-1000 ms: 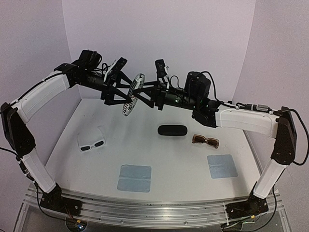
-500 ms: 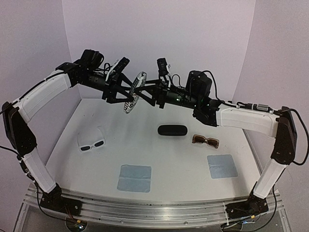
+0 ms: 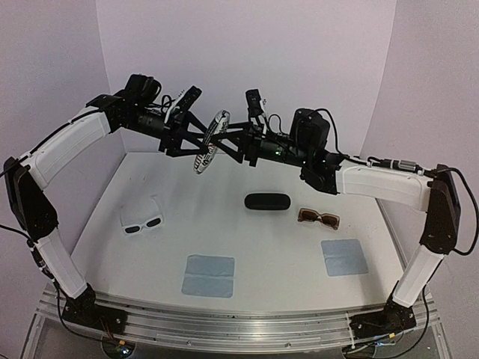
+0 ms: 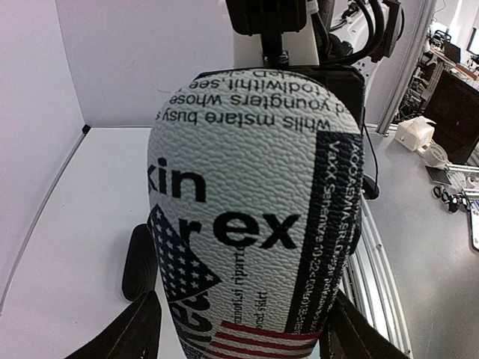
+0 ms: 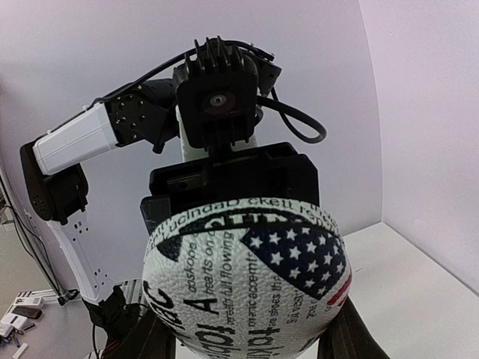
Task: Organize the sunglasses
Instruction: Open the sunglasses case.
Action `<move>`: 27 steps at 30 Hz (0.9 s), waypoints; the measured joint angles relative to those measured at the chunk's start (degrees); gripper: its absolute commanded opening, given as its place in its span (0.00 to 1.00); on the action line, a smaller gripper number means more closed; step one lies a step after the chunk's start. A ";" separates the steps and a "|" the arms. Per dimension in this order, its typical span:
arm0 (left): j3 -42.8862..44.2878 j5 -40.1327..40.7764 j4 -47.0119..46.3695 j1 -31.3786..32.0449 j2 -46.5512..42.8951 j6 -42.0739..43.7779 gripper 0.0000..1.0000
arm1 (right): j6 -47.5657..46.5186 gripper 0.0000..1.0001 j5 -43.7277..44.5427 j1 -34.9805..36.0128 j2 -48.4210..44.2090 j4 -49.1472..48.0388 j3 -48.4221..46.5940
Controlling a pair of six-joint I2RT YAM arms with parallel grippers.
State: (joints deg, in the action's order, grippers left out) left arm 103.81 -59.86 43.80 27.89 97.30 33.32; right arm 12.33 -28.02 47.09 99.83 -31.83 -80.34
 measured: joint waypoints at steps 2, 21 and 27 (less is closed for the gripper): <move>-0.03 0.82 -0.87 0.13 0.00 -0.37 0.62 | 0.11 0.00 0.14 -0.35 0.00 0.07 -0.02; -0.04 4.38 -2.42 0.05 0.22 -4.22 0.58 | 1.56 0.00 1.28 -1.25 0.00 1.52 -0.02; -0.23 8.27 -4.12 -0.28 0.20 -4.82 0.57 | 1.93 0.00 2.13 -2.02 0.00 3.16 -0.12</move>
State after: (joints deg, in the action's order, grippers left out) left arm 103.58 -51.59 39.69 27.61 97.49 28.50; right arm 14.26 -25.89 45.08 99.83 -28.67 -80.45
